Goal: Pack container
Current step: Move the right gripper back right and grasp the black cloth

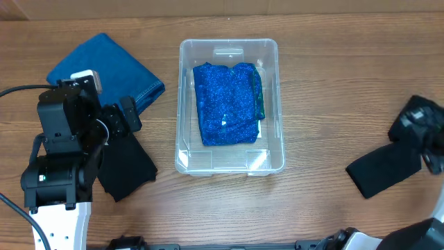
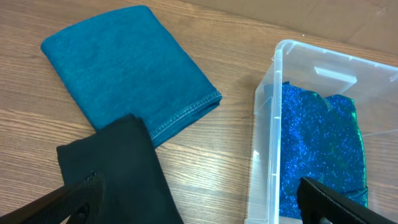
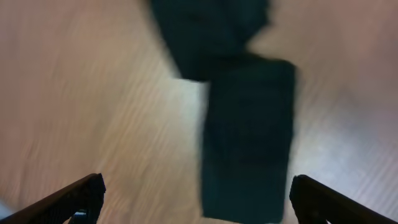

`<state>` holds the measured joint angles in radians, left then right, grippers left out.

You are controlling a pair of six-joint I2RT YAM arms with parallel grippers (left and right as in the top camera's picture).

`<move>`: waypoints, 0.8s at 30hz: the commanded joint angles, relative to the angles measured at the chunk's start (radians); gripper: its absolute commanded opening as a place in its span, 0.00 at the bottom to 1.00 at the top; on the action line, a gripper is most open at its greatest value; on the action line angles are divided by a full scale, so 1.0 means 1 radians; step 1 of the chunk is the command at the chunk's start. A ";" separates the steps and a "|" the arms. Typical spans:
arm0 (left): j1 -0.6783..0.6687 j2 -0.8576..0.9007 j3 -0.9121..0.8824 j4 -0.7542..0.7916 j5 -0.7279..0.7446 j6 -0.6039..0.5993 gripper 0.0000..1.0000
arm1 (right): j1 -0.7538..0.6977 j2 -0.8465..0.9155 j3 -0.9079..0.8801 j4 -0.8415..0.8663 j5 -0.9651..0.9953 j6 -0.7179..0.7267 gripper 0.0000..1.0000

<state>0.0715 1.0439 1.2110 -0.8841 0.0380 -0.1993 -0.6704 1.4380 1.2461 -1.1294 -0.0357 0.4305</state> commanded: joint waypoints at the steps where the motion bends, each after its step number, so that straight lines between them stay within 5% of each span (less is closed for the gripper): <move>1: -0.006 0.003 0.022 0.005 0.008 0.020 1.00 | -0.087 0.002 -0.132 0.019 -0.035 0.016 1.00; 24: -0.007 0.003 0.022 -0.002 0.042 0.015 1.00 | -0.125 0.002 -0.345 0.215 -0.108 0.096 1.00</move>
<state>0.0715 1.0439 1.2110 -0.8875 0.0456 -0.1997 -0.7940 1.4433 0.9047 -0.9104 -0.1764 0.4969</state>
